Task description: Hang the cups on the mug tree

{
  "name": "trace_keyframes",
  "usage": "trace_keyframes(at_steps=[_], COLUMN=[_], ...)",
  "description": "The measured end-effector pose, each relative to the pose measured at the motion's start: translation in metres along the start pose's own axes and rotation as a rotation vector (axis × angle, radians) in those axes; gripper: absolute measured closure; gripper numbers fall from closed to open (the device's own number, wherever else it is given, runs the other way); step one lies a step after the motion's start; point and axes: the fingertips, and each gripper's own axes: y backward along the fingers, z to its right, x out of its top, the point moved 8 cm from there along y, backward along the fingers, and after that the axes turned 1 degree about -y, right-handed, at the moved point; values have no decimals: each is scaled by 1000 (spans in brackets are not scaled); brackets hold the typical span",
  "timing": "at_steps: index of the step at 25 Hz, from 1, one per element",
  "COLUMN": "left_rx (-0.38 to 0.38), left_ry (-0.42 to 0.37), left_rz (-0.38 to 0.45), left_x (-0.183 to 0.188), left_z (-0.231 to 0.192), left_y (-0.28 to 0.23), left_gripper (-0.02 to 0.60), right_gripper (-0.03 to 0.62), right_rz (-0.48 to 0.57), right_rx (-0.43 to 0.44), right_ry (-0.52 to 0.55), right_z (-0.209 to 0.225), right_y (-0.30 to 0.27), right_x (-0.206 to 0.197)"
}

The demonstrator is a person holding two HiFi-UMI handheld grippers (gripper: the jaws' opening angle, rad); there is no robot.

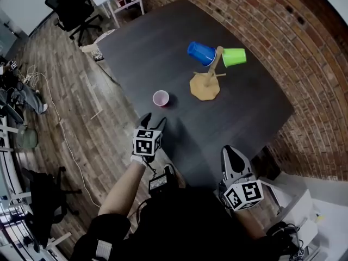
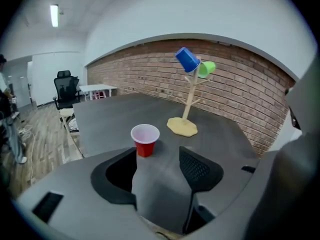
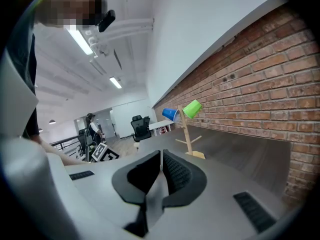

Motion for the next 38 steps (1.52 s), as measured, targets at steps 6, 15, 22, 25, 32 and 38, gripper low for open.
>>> trace_keyframes(at_steps=[6,15,22,25,32,38], left_rx=[69,88,80,99,126,147], left_ry=[2,-126,1,11,26,-79], left_rz=[-4,-93,-93,-96,-101,-119], left_x=[-9,-23,-12,-15,-13,-8], left_z=[-29,-37,-41,-42,-42,-44], left_y=[-53,-107,-126,-133,-138,-133], left_gripper=[327,316,305,305,327,334], right_gripper=[554,554,554,554,554,554], right_rz=[-46,-73,-77,-73,-87,-101], right_rx=[-35,-62,-78,-78,-94,-104], right_ry=[-2,-6,-17,-14,-30,-45], right_z=[1,3,8,12,17,20], right_y=[-4,-16,-21,-22,-22,-18], right_x=[-9,-8,-9,-11,-16,-21])
